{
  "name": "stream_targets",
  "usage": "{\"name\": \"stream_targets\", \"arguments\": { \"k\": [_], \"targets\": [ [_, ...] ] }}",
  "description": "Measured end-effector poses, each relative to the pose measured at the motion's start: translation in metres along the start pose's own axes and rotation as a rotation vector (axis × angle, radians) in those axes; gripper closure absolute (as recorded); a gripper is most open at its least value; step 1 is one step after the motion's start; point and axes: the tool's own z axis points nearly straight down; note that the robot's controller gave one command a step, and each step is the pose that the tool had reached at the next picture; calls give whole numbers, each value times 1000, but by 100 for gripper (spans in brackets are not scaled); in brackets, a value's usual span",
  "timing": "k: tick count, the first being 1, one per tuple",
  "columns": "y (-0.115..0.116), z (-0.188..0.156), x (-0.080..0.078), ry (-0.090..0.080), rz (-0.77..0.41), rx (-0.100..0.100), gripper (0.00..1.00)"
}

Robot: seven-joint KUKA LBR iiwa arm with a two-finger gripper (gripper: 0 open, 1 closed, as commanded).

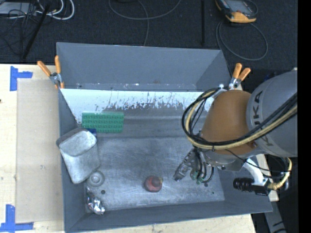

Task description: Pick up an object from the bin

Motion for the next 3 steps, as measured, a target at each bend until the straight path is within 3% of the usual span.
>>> {"name": "stream_targets", "arguments": {
  "k": [1,2,3],
  "targets": [
    [-1,4,2,6,-1,5,0],
    [36,84,16,12,-32,8,0],
    [36,79,15,8,-28,5,100]
  ]
}}
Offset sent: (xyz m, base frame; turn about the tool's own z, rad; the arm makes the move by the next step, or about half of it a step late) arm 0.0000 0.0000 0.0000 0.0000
